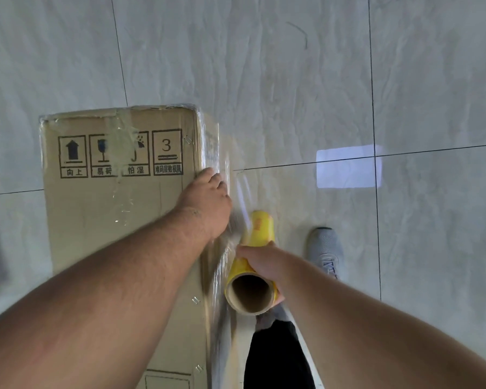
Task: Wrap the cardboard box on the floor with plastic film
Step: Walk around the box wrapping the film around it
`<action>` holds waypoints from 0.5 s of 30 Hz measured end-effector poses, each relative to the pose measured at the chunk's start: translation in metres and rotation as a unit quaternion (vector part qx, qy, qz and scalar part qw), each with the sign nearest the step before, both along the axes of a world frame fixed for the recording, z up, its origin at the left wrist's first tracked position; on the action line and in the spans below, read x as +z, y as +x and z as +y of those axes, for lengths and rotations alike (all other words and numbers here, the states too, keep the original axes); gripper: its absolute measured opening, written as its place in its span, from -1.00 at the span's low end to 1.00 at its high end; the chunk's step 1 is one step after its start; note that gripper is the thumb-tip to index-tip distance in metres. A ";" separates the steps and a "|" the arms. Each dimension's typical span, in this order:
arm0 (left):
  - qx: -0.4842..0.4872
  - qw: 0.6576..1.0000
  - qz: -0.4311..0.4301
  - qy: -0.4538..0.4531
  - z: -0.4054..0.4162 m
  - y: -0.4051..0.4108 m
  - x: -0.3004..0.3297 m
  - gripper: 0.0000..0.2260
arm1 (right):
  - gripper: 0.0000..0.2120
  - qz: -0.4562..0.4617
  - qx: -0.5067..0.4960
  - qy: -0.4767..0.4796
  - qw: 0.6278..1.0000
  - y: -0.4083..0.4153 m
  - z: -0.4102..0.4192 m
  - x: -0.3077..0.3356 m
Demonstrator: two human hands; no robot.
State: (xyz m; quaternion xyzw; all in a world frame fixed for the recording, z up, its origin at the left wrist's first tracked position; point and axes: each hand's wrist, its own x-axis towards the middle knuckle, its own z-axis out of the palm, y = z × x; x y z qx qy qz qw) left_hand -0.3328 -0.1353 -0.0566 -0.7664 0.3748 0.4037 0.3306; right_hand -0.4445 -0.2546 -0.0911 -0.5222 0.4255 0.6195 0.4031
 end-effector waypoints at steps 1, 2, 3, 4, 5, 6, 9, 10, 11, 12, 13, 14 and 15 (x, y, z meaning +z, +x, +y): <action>-0.005 1.000 0.009 -0.011 0.003 -0.002 -0.001 -0.47 | 0.14 0.000 0.028 0.010 1.000 0.002 0.009 0.000; -0.011 0.999 0.023 -0.032 0.006 -0.003 -0.004 -0.53 | 0.10 -0.003 0.043 0.015 0.999 0.003 0.016 -0.004; -0.012 0.997 0.049 -0.055 0.008 -0.006 -0.008 -0.59 | 0.08 -0.005 0.046 0.014 0.999 0.004 0.023 -0.008; -0.006 0.994 0.080 -0.072 0.010 -0.010 -0.011 -0.66 | 0.07 -0.004 0.033 0.015 0.999 0.005 0.027 -0.011; 0.005 0.991 0.106 -0.082 0.012 -0.014 -0.013 -0.73 | 0.07 0.003 0.011 0.021 1.000 0.004 0.030 -0.012; 0.013 0.989 0.118 -0.090 0.014 -0.019 -0.013 -0.77 | 0.04 0.013 -0.015 0.025 0.999 0.003 0.030 -0.009; -0.010 0.990 0.110 -0.090 0.017 -0.034 -0.014 -0.76 | -0.17 0.052 -0.128 0.012 0.990 -0.008 0.015 0.004; -0.016 0.990 0.105 -0.089 0.018 -0.036 -0.014 -0.75 | -0.22 0.064 -0.178 0.006 0.982 -0.016 0.011 0.006; -0.012 0.990 0.104 -0.090 0.018 -0.038 -0.013 -0.74 | -0.24 0.080 -0.232 0.003 0.969 -0.024 0.008 0.009; -0.003 0.990 0.106 -0.091 0.017 -0.037 -0.013 -0.74 | -0.25 0.100 -0.287 0.010 0.953 -0.028 0.008 0.014; 0.004 0.990 0.108 -0.092 0.016 -0.036 -0.013 -0.74 | -0.31 0.113 -0.337 0.025 0.934 -0.031 0.010 0.014; 0.008 0.990 0.108 -0.094 0.016 -0.035 -0.012 -0.74 | -0.38 0.117 -0.369 0.036 0.921 -0.033 0.014 0.014; 0.012 0.990 0.107 -0.096 0.016 -0.034 -0.012 -0.76 | -0.43 0.115 -0.389 0.032 0.913 -0.035 0.017 0.014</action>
